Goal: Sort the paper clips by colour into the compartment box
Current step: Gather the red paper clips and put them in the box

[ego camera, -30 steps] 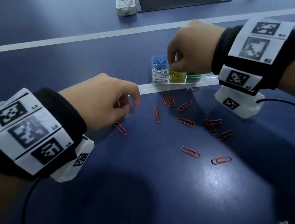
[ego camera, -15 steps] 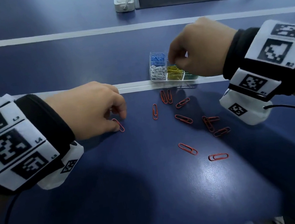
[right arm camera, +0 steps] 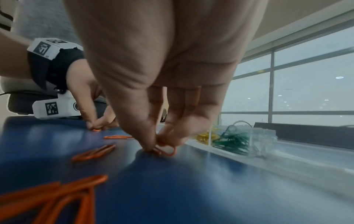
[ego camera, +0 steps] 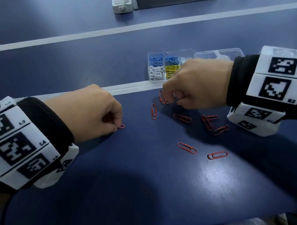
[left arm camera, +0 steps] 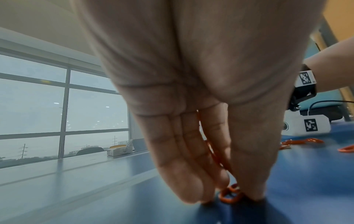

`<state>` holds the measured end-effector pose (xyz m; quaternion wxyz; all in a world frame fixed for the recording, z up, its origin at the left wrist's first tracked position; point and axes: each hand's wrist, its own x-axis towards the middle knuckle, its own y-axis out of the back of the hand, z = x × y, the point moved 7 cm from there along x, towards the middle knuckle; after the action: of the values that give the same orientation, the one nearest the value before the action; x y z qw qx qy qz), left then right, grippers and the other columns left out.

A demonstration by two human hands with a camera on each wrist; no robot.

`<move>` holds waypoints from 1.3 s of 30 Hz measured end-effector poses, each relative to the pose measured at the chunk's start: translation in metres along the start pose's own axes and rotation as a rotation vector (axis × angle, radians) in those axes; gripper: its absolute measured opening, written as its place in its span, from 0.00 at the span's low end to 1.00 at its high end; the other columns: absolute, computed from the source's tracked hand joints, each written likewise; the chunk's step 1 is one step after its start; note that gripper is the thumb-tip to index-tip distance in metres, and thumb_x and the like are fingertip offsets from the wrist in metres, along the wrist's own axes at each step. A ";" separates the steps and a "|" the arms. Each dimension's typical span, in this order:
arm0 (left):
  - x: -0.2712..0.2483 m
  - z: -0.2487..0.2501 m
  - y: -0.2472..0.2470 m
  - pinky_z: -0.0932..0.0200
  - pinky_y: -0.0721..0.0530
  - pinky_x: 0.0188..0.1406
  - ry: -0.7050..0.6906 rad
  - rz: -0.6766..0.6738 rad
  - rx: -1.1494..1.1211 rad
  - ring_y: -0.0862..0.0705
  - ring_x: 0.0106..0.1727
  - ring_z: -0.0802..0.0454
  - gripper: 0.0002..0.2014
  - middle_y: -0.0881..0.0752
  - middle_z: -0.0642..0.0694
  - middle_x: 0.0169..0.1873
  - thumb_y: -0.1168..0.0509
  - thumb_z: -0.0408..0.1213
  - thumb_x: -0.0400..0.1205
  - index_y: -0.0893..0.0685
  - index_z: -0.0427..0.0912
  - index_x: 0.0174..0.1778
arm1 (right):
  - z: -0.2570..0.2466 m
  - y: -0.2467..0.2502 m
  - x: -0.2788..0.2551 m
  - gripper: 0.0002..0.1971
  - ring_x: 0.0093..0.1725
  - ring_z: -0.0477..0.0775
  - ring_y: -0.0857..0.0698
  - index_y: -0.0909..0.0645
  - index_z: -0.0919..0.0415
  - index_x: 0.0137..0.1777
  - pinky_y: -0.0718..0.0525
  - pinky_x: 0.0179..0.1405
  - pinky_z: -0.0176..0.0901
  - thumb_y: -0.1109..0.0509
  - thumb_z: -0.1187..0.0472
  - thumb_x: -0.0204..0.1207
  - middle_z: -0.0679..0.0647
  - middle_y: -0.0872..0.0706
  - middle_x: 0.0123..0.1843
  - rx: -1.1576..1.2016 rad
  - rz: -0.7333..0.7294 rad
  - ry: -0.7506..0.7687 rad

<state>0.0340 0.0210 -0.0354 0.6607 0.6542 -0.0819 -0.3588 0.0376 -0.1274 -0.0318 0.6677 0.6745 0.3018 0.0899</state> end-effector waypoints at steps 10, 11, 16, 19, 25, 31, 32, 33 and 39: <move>0.001 0.009 0.004 0.59 0.22 0.43 0.021 0.084 -0.045 0.26 0.31 0.62 0.13 0.19 0.57 0.31 0.40 0.36 0.71 0.18 0.57 0.46 | 0.005 0.005 0.002 0.16 0.56 0.63 0.20 0.13 0.56 0.54 0.19 0.55 0.54 0.41 0.67 0.75 0.57 0.20 0.59 0.104 0.092 -0.027; 0.003 0.010 0.006 0.61 0.24 0.42 0.015 0.095 -0.070 0.26 0.31 0.62 0.14 0.20 0.56 0.32 0.42 0.37 0.71 0.16 0.55 0.47 | 0.005 0.007 0.003 0.16 0.56 0.63 0.19 0.13 0.57 0.53 0.18 0.55 0.55 0.41 0.66 0.74 0.57 0.19 0.58 0.092 0.101 -0.030; 0.012 0.022 0.013 0.69 0.29 0.37 0.043 0.073 -0.181 0.22 0.35 0.61 0.11 0.18 0.54 0.33 0.42 0.30 0.73 0.16 0.49 0.35 | -0.002 0.006 0.015 0.17 0.52 0.62 0.18 0.13 0.58 0.51 0.16 0.52 0.55 0.30 0.47 0.70 0.59 0.14 0.50 0.005 0.089 -0.042; 0.023 0.028 0.014 0.60 0.23 0.41 0.070 0.077 -0.191 0.22 0.36 0.54 0.10 0.17 0.53 0.32 0.43 0.33 0.75 0.18 0.48 0.35 | -0.008 0.001 0.021 0.19 0.54 0.62 0.18 0.15 0.56 0.55 0.17 0.49 0.51 0.27 0.46 0.68 0.59 0.14 0.51 -0.051 0.029 -0.005; 0.042 0.042 0.006 0.60 0.30 0.41 0.064 0.020 -0.099 0.27 0.35 0.52 0.10 0.26 0.56 0.30 0.33 0.51 0.74 0.22 0.51 0.43 | -0.015 0.003 0.017 0.12 0.53 0.60 0.18 0.12 0.50 0.52 0.17 0.52 0.51 0.32 0.56 0.72 0.56 0.12 0.49 -0.071 0.031 0.090; 0.051 0.051 0.007 0.62 0.29 0.42 0.048 0.008 -0.078 0.24 0.41 0.53 0.13 0.19 0.54 0.36 0.26 0.46 0.70 0.18 0.48 0.46 | -0.011 0.006 0.009 0.11 0.49 0.61 0.17 0.11 0.52 0.47 0.16 0.51 0.51 0.33 0.60 0.68 0.56 0.11 0.46 -0.023 0.044 0.038; 0.052 0.052 0.009 0.62 0.28 0.42 0.050 0.027 -0.068 0.23 0.41 0.53 0.10 0.18 0.53 0.37 0.26 0.44 0.71 0.15 0.48 0.46 | -0.009 0.005 0.008 0.12 0.49 0.61 0.17 0.12 0.52 0.47 0.16 0.51 0.51 0.33 0.60 0.67 0.56 0.11 0.46 -0.026 0.042 0.031; 0.053 0.052 0.011 0.62 0.28 0.42 0.048 0.055 -0.054 0.24 0.41 0.54 0.08 0.18 0.53 0.37 0.28 0.41 0.73 0.14 0.47 0.46 | -0.008 0.004 0.008 0.12 0.50 0.61 0.17 0.12 0.53 0.47 0.16 0.51 0.52 0.33 0.60 0.67 0.56 0.11 0.47 -0.029 0.038 0.024; 0.055 0.056 0.018 0.65 0.29 0.41 0.022 0.099 -0.053 0.24 0.37 0.55 0.12 0.17 0.54 0.37 0.34 0.32 0.74 0.14 0.51 0.48 | 0.005 0.004 0.005 0.14 0.51 0.59 0.17 0.12 0.53 0.50 0.17 0.53 0.51 0.35 0.66 0.69 0.54 0.11 0.49 0.019 0.037 -0.012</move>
<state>0.0484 -0.0586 -0.0315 0.6956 0.6355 -0.0973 -0.3205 0.0455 -0.1284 -0.0297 0.6614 0.6867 0.2861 0.0953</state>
